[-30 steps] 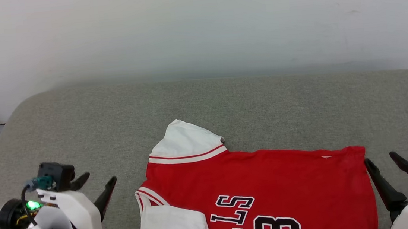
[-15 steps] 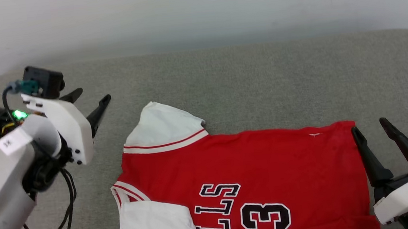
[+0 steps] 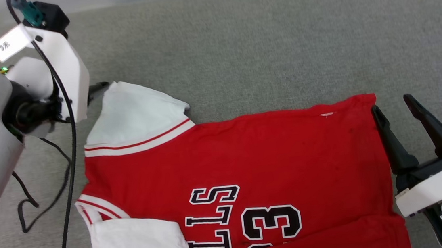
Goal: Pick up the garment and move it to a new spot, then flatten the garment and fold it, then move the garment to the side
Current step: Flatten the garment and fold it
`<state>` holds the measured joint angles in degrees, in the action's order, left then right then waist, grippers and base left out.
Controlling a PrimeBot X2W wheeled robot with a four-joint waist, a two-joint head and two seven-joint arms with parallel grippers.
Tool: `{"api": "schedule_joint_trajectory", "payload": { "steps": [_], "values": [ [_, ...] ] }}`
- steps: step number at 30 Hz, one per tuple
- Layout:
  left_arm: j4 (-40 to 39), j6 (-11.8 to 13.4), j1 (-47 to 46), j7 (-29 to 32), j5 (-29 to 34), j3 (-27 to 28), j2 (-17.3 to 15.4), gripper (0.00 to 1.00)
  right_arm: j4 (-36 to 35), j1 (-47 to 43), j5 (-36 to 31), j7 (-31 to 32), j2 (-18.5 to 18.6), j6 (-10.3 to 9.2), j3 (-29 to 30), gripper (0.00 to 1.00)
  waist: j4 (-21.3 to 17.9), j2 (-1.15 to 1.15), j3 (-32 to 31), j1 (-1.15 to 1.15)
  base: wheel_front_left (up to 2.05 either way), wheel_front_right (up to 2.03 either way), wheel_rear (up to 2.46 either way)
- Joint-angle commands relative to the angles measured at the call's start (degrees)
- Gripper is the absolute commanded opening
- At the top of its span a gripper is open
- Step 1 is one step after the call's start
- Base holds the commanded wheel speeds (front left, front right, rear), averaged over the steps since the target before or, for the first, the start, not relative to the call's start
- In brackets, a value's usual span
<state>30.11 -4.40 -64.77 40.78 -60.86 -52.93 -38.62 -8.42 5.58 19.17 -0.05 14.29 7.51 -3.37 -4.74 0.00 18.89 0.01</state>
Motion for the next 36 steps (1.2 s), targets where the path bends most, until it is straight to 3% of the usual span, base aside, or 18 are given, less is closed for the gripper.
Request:
{"api": "schedule_joint_trajectory", "payload": {
  "steps": [1, 16, 17, 18, 26, 36],
  "values": [
    [0.47, -0.18, -0.8, 0.53, 0.42, -0.14, 0.1, 1.0, -0.3, 1.24, -0.06, -0.36, 0.07, -0.05, -0.24, 1.0, -1.37, 0.0, 2.16, -0.01, 0.0, 0.0, 0.0],
    [11.19, -2.52, -2.41, 2.38, 2.43, -4.84, 3.33, 1.0, 0.54, 5.2, -0.16, -0.93, 0.35, -0.05, -1.32, 1.0, -3.17, 0.0, 7.54, -0.01, 0.0, 0.0, 0.0],
    [11.59, -2.62, -1.77, 2.8, 2.1, -5.25, 3.53, 0.95, 0.58, 5.25, -0.19, -0.92, 0.37, -0.05, -1.23, 1.0, -3.12, 0.0, 7.47, -0.01, 0.0, 0.0, 0.0],
    [11.89, -2.69, -1.29, 3.02, 1.93, -5.56, 3.61, 0.0, 0.63, 5.31, -0.21, -0.88, 0.4, -0.05, -1.1, 1.0, -3.04, 0.0, 7.34, -0.01, 0.0, 0.0, 0.0],
    [10.86, -2.98, -2.32, -2.53, 2.6, -6.16, 3.82, 0.0, 0.54, 7.19, -0.08, 1.08, 2.74, -0.05, -0.61, 1.0, -1.53, 0.0, 4.08, -0.01, 0.0, 0.0, 0.0],
    [3.3, -3.01, -1.69, -9.0, 2.36, -8.94, 3.39, 0.0, 3.48, 16.36, 8.63, 17.4, 15.54, -0.05, -3.38, 1.0, 2.04, 0.0, -1.88, -0.01, 0.0, 0.0, 0.0]
  ]
}}
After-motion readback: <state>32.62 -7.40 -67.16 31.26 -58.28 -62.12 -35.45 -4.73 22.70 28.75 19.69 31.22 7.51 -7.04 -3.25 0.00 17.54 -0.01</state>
